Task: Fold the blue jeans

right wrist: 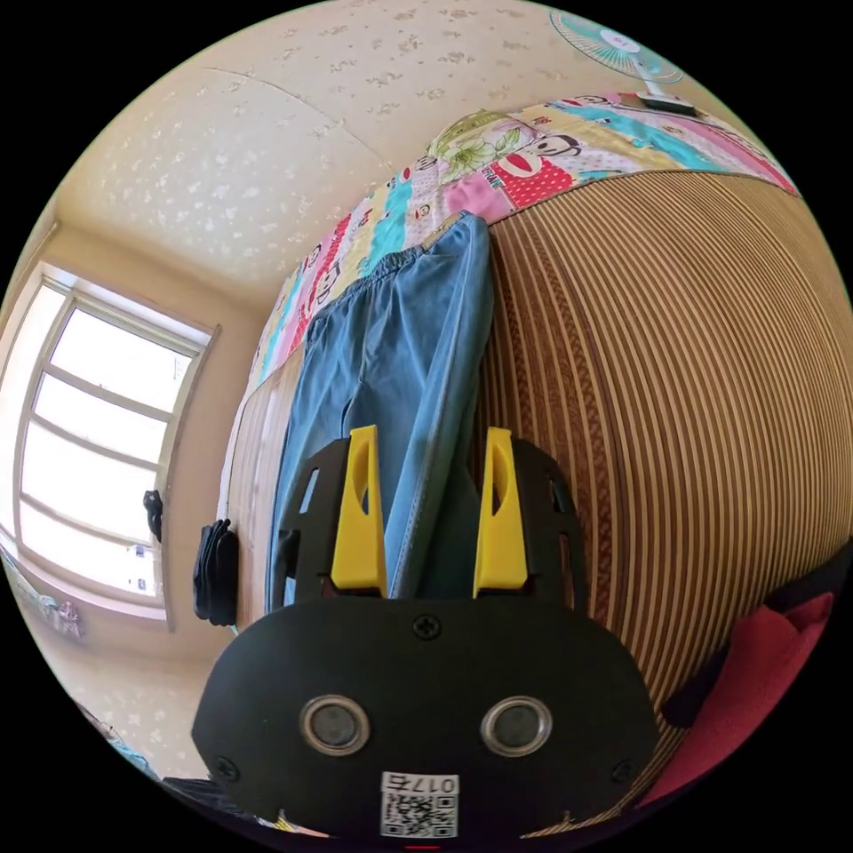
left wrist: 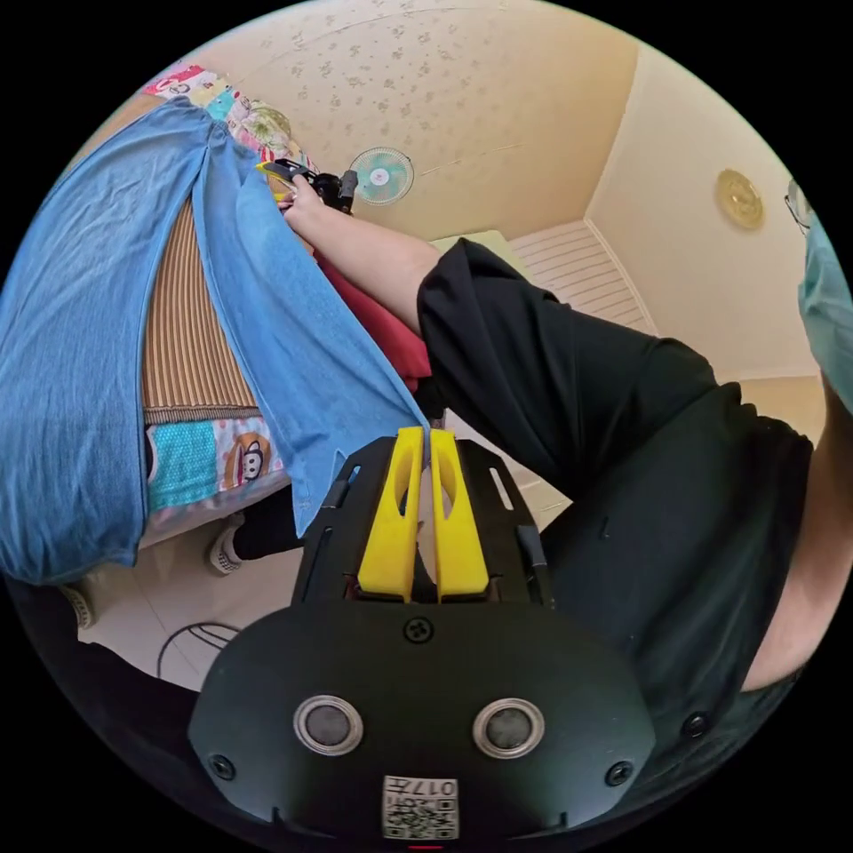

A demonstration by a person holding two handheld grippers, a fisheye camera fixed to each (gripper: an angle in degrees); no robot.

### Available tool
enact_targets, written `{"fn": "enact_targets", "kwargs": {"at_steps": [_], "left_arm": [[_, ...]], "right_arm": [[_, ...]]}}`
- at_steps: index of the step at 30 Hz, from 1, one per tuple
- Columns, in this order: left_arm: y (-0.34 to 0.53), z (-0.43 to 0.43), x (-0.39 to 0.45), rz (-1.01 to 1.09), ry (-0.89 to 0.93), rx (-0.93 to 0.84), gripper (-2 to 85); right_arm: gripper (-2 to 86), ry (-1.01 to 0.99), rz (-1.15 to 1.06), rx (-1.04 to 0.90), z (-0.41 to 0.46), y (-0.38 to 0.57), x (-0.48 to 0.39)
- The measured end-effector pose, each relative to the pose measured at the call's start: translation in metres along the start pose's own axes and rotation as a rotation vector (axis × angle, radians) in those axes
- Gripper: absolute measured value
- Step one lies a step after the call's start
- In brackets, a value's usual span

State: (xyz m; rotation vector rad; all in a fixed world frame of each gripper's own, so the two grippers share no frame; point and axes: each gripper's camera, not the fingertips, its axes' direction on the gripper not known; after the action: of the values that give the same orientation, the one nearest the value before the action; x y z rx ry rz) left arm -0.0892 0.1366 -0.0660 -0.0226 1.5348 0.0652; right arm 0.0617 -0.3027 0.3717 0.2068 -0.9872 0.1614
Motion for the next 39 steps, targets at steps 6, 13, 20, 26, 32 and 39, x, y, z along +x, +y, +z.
{"fn": "enact_targets", "kwargs": {"at_steps": [6,13,20,26,32,39], "left_arm": [[0.021,-0.058,-0.027,-0.04,0.055,0.076,-0.7],[0.058,-0.147,-0.022,-0.153,-0.101,0.229,-0.8],[0.1,-0.21,-0.037,-0.436,-0.517,0.378,-0.3],[0.111,-0.215,-0.042,-0.457,-0.711,0.445,5.9],[0.01,-0.173,-0.053,-0.181,-0.727,0.353,10.0],[-0.066,-0.098,-0.082,-0.09,-0.943,0.184,9.9]], "right_arm": [[2.2,0.25,-0.215,0.168,0.026,-0.006,-0.089],[1.4,0.438,-0.552,0.24,0.126,0.054,-0.284],[7.4,0.315,-0.633,0.091,0.214,0.116,-0.337],[9.8,0.076,-0.687,-0.032,0.129,0.216,-0.272],[12.4,0.073,-0.566,-0.037,0.034,0.357,-0.164],[12.2,-0.021,-0.397,-0.102,0.008,0.455,-0.123]]}}
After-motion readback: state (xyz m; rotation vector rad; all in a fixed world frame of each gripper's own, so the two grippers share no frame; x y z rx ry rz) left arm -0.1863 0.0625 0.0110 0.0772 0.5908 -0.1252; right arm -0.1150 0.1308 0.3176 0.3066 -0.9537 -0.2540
